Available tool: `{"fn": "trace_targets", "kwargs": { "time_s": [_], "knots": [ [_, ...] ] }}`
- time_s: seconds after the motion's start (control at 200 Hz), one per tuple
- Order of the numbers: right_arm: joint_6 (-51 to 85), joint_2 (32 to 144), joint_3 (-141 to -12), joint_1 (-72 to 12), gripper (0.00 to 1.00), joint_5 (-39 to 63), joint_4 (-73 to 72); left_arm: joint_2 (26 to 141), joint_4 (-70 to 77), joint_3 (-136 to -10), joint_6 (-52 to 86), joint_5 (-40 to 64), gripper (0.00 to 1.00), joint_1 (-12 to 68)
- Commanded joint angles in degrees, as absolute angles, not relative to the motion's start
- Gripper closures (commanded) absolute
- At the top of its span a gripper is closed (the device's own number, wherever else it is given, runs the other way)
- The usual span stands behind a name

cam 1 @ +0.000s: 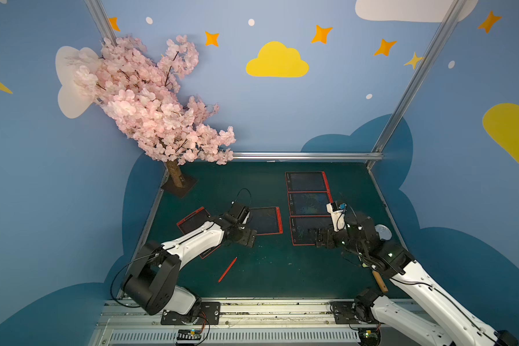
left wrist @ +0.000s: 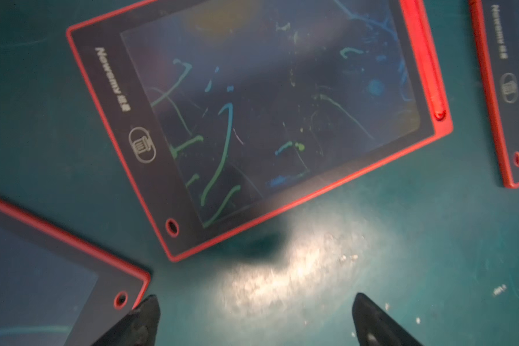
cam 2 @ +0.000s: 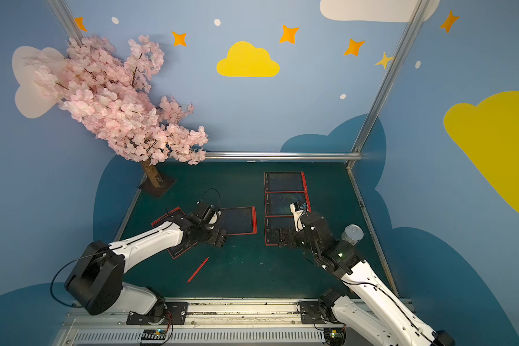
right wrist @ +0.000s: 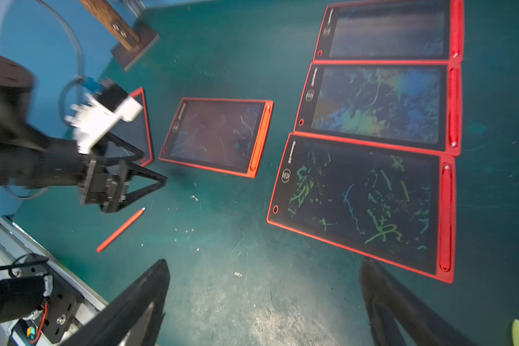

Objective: Place the stylus back onto the writing tablet
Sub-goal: Move the writing tablet to the center of the board.

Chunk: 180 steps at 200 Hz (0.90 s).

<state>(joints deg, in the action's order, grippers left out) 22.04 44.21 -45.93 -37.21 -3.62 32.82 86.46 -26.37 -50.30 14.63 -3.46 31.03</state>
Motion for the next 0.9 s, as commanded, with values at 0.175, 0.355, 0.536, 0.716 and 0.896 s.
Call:
{"fn": "trace_targets", "kwargs": {
  "time_s": [0.175,0.355,0.536,0.716,0.896],
  "knots": [
    [20.9,42.1,-48.4,-36.9,0.02,-4.8,36.9,92.9,-28.5,-54.9,14.2,-9.3,0.01,29.7],
    [19.8,41.9,-48.2,-37.0,0.02,1.6,35.2,96.6,-29.9,-57.6,13.2,-11.0,0.01,28.9],
    [18.2,42.5,-49.3,-36.9,0.02,9.7,33.8,100.4,-30.5,-59.4,10.5,-5.4,0.01,28.6],
    [17.8,43.5,-50.0,-36.9,0.02,11.6,33.9,103.4,-31.0,-60.6,10.5,-3.8,0.01,28.3],
    [18.4,44.4,-49.9,-36.9,0.02,11.6,34.0,106.4,-31.7,-62.7,12.6,-4.9,0.01,28.0]
  ]
}}
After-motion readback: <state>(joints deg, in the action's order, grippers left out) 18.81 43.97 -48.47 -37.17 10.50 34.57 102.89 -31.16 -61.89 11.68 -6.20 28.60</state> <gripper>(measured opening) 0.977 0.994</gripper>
